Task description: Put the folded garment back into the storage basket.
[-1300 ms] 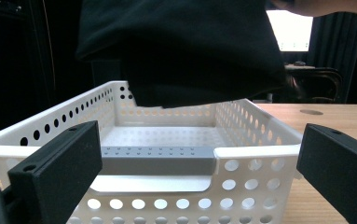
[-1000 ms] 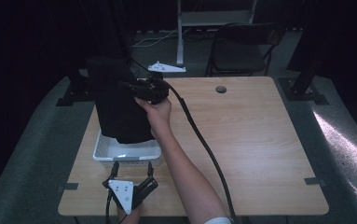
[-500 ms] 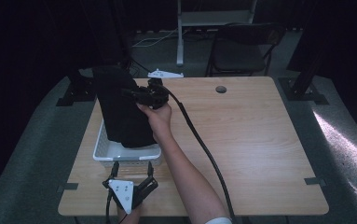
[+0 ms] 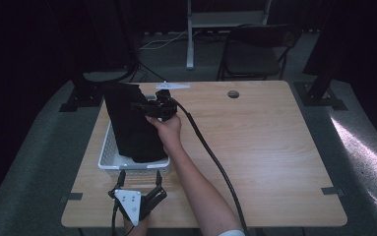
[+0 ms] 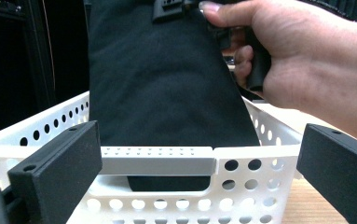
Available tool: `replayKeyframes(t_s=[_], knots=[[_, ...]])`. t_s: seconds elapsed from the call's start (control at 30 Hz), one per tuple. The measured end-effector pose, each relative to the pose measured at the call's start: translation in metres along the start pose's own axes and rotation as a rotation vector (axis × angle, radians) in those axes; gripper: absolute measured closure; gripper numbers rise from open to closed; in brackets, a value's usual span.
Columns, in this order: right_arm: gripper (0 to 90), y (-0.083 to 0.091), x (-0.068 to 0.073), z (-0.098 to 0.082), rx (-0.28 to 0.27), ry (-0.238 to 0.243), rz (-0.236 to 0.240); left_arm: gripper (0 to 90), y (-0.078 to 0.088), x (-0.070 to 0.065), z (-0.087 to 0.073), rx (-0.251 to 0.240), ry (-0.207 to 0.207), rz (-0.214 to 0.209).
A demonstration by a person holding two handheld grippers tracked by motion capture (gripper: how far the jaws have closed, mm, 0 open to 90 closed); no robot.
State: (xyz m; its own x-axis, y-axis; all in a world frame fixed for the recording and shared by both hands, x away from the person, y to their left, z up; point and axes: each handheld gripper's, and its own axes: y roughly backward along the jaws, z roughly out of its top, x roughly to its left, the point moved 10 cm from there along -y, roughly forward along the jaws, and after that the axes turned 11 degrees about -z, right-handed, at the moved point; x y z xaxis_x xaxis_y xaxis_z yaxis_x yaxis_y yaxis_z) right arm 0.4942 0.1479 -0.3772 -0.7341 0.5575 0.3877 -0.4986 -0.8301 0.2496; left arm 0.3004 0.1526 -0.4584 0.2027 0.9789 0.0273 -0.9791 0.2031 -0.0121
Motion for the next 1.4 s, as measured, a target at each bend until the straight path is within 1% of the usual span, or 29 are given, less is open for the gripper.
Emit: replayKeyframes(t_s=[0.17, 0.27, 0.33, 0.47, 0.5, 0.53, 0.6, 0.67, 0.77, 0.83, 0.87, 0.9, 0.93, 0.97, 1.0, 1.03, 1.07, 1.1, 1.13, 1.17, 1.23, 1.3, 1.33, 1.37, 1.4], knots=[[61.8, -0.004, -0.007, -0.010, 0.059, 0.009, -0.022, 0.7, 0.000, 0.000, 0.000, 0.001, 0.000, 0.000], [61.4, -0.006, -0.014, -0.015, 0.083, 0.030, -0.048, 0.8, 0.000, 0.000, 0.000, 0.001, 0.000, 0.000], [61.2, -0.005, -0.020, -0.017, 0.095, 0.031, -0.063, 0.8, 0.000, 0.000, 0.000, 0.001, 0.000, 0.000], [60.8, -0.005, -0.027, -0.018, 0.108, 0.017, -0.071, 0.8, 0.000, 0.000, 0.000, 0.001, 0.000, 0.000], [60.7, -0.007, -0.031, -0.021, 0.124, 0.016, -0.088, 0.8, 0.000, 0.000, 0.000, 0.001, 0.000, 0.000], [60.5, -0.007, -0.032, -0.022, 0.132, 0.021, -0.098, 0.8, 0.000, 0.000, 0.000, 0.001, 0.001, 0.000], [60.2, -0.008, -0.033, -0.023, 0.140, 0.021, -0.103, 0.8, 0.000, 0.000, 0.000, 0.001, 0.001, 0.000], [59.7, -0.008, -0.038, -0.026, 0.160, 0.014, -0.124, 0.8, 0.000, 0.000, 0.000, 0.001, 0.001, 0.000], [58.0, -0.009, -0.040, -0.027, 0.174, -0.006, -0.128, 0.8, 0.000, 0.000, 0.000, 0.000, 0.001, 0.000], [56.5, -0.009, -0.042, -0.028, 0.191, 0.001, -0.138, 0.7, 0.000, 0.000, 0.000, -0.001, 0.002, 0.000], [54.1, -0.010, -0.044, -0.030, 0.215, 0.005, -0.161, 0.8, 0.000, 0.000, 0.000, -0.001, 0.002, 0.000], [52.7, -0.011, -0.046, -0.032, 0.232, 0.005, -0.174, 0.8, 0.000, 0.000, 0.000, -0.001, 0.002, 0.000], [50.1, -0.012, -0.048, -0.034, 0.252, 0.014, -0.202, 0.8, 0.000, 0.000, 0.000, -0.001, 0.002, 0.000], [50.1, -0.012, -0.048, -0.034, 0.252, 0.014, -0.202, 0.8, 0.000, 0.000, 0.000, -0.001, 0.002, 0.000], [48.1, -0.012, -0.051, -0.036, 0.264, 0.025, -0.228, 0.8, 0.000, 0.000, 0.000, -0.002, 0.002, 0.000], [46.2, -0.013, -0.055, -0.039, 0.286, 0.061, -0.271, 0.8, 0.000, 0.000, 0.000, -0.001, 0.001, 0.000], [41.0, -0.014, -0.060, -0.044, 0.324, 0.088, -0.307, 0.8, 0.000, 0.000, 0.000, -0.001, 0.002, 0.000], [41.0, -0.014, -0.060, -0.044, 0.324, 0.088, -0.307, 0.8, 0.000, 0.000, 0.000, -0.001, 0.002, 0.000], [36.3, -0.013, -0.062, -0.044, 0.322, 0.100, -0.320, 0.8, 0.000, 0.000, 0.000, -0.001, 0.001, 0.000], [36.3, -0.013, -0.062, -0.044, 0.322, 0.100, -0.320, 0.8, 0.000, 0.000, 0.000, -0.001, 0.002, 0.000], [32.4, -0.010, -0.064, -0.041, 0.313, 0.093, -0.333, 0.8, 0.000, 0.000, 0.000, -0.001, 0.001, 0.000], [30.9, -0.009, -0.063, -0.040, 0.307, 0.064, -0.297, 0.8, 0.000, 0.000, 0.000, -0.001, 0.002, 0.001], [29.3, -0.008, -0.061, -0.040, 0.307, 0.044, -0.266, 0.8, 0.000, 0.000, 0.000, -0.001, 0.002, 0.001], [29.1, -0.008, -0.059, -0.040, 0.307, 0.033, -0.242, 0.8, 0.000, 0.000, 0.000, -0.001, 0.001, 0.001], [28.2, -0.007, -0.053, -0.041, 0.311, 0.038, -0.206, 0.7, 0.000, 0.000, 0.000, -0.001, 0.001, 0.001]])
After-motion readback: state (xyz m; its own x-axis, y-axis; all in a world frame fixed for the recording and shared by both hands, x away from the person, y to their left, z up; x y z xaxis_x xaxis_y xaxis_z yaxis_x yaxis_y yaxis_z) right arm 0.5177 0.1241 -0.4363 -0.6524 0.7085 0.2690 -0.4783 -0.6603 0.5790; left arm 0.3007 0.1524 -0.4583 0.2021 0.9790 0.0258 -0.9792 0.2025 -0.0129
